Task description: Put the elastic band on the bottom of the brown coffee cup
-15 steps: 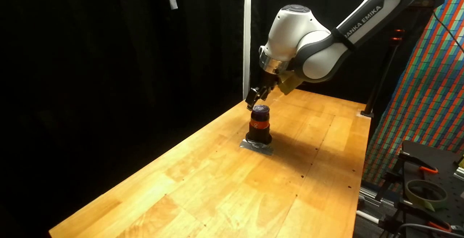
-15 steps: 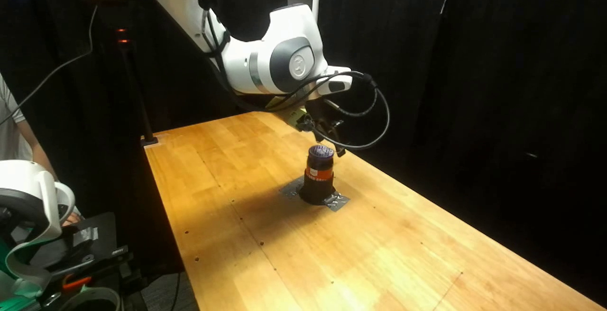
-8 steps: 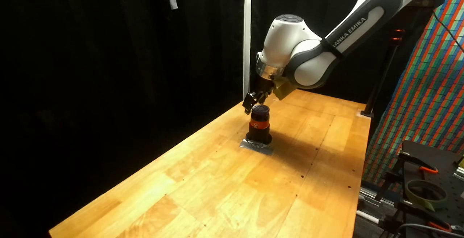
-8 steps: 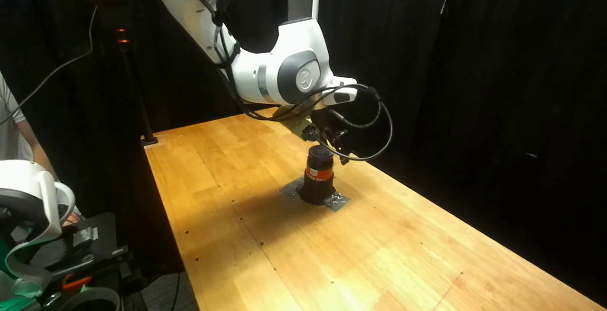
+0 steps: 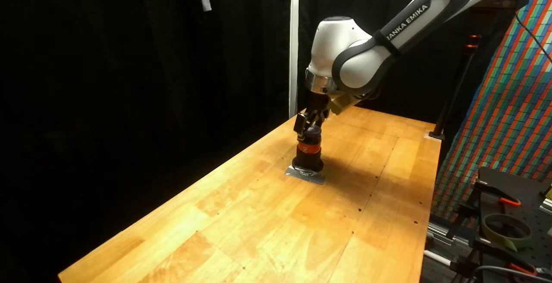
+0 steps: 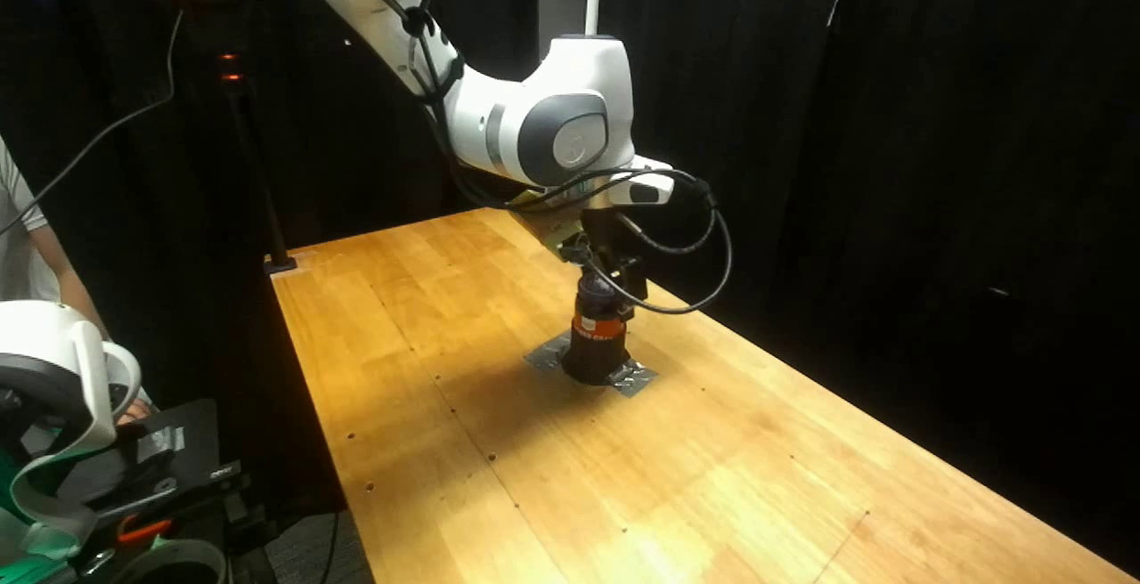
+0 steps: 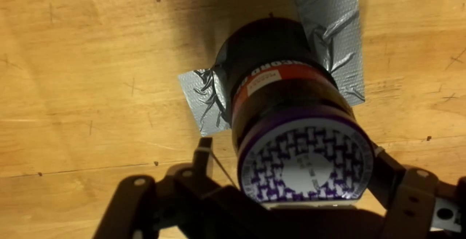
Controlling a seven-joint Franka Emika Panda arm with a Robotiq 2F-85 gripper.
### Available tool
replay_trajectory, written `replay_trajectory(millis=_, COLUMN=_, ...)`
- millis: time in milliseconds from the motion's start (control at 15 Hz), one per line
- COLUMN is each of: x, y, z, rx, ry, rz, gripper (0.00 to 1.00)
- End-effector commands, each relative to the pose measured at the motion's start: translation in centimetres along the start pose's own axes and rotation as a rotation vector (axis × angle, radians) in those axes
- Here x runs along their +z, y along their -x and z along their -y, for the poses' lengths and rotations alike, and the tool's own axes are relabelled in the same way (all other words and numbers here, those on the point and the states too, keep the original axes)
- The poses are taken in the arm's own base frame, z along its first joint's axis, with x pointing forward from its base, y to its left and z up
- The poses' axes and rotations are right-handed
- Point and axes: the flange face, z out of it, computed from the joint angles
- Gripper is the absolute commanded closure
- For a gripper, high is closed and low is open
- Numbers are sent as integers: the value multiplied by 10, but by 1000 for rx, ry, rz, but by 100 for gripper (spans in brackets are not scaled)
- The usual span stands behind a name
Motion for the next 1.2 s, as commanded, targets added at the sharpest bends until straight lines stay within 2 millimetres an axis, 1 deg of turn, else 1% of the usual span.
replay_trajectory(millis=0, x=-22, y=5, z=-8, rx=-2, ry=-28, rz=47, gripper=0)
replay_trajectory(millis=133, x=-29, y=6, z=-14, rx=12, ry=-41, rz=43, gripper=0)
replay_trajectory(millis=333, x=-31, y=11, z=-19, rx=26, ry=-70, rz=66, gripper=0)
replay_trajectory(millis=600, x=-25, y=25, z=-24, rx=34, ry=-113, rz=101, gripper=0)
replay_trajectory(millis=867, x=-15, y=43, z=-24, rx=18, ry=-110, rz=114, gripper=0)
replay_trajectory(millis=933, x=-16, y=48, z=-24, rx=7, ry=-101, rz=104, gripper=25)
replay_trajectory(millis=1000, x=-17, y=53, z=-23, rx=-2, ry=-101, rz=99, gripper=25)
replay_trajectory(millis=1133, x=-24, y=64, z=-23, rx=-14, ry=-100, rz=59, gripper=42)
